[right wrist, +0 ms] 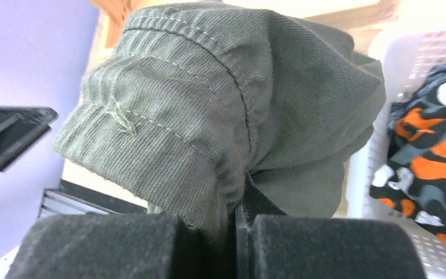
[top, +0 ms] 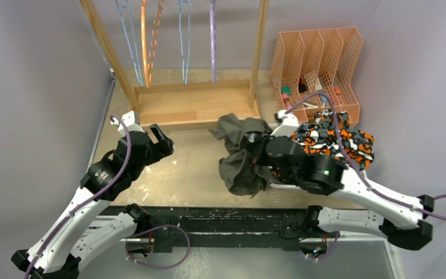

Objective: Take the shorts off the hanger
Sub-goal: Pick up the shorts at the center of the board, then place the shorts in the basket.

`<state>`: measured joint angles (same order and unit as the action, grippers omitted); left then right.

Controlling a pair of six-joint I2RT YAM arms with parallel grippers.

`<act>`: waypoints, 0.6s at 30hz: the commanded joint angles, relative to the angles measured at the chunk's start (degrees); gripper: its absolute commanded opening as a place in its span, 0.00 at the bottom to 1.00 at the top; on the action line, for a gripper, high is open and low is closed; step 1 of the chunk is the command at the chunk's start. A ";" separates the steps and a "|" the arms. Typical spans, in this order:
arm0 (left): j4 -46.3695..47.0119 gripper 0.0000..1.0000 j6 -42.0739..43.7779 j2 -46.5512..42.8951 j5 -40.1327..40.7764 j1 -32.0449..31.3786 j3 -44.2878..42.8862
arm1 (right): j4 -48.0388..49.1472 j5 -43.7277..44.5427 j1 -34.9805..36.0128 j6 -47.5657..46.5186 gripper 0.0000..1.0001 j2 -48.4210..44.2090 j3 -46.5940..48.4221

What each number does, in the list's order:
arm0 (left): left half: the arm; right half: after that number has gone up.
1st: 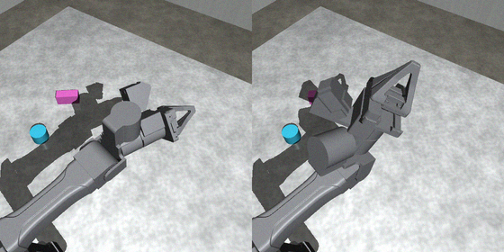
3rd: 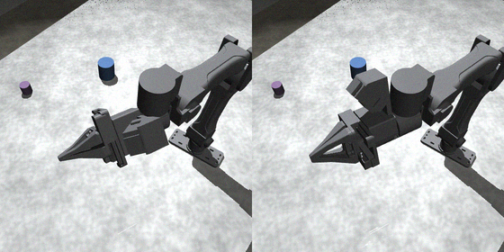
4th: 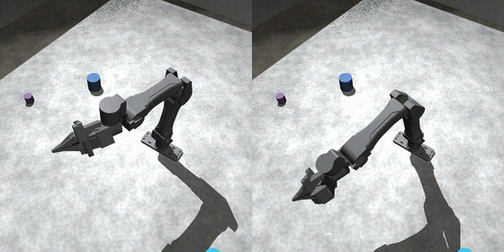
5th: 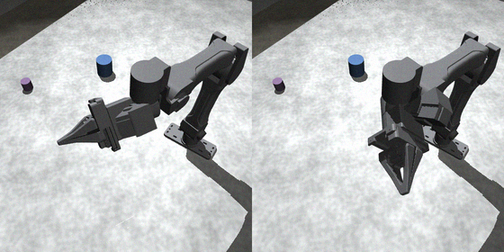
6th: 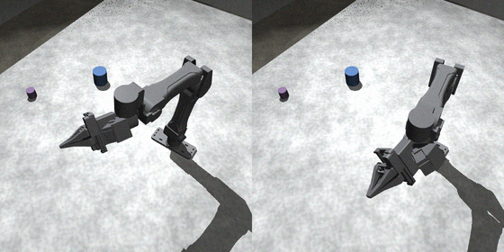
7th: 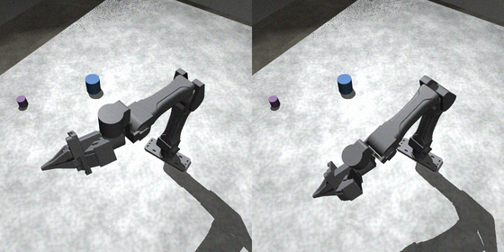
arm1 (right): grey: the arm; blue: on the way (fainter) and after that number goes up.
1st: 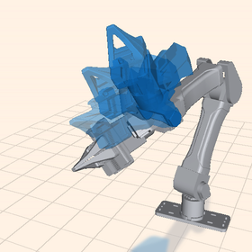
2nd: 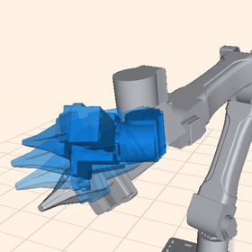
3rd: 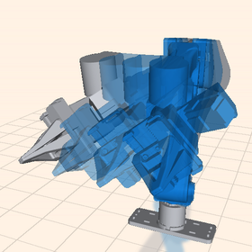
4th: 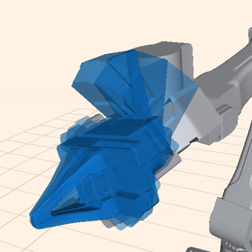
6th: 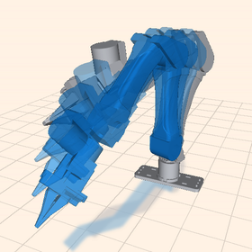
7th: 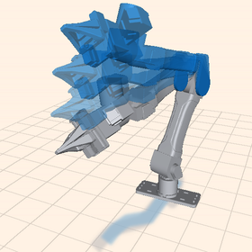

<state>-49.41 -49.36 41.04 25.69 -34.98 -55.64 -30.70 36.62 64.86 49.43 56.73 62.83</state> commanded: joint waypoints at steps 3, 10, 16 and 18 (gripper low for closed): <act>3.22 0.81 -1.36 -1.15 0.14 0.22 0.38 | -13.92 12.34 0.02 4.98 0.00 -8.81 10.46; 3.74 0.81 -1.35 -0.22 -0.94 0.23 -0.02 | -31.74 20.84 0.05 15.36 0.00 -7.25 19.96; 3.36 0.81 -1.31 -0.10 -0.95 0.20 -0.39 | -35.38 27.39 -5.32 15.88 0.00 -6.52 19.61; 3.17 0.81 -1.40 -0.12 -0.91 0.23 -0.53 | -34.74 27.45 -11.63 13.51 0.00 -5.77 22.10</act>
<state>-48.40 -50.24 41.04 24.91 -34.98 -55.40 -64.47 56.62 61.41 62.63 50.19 81.58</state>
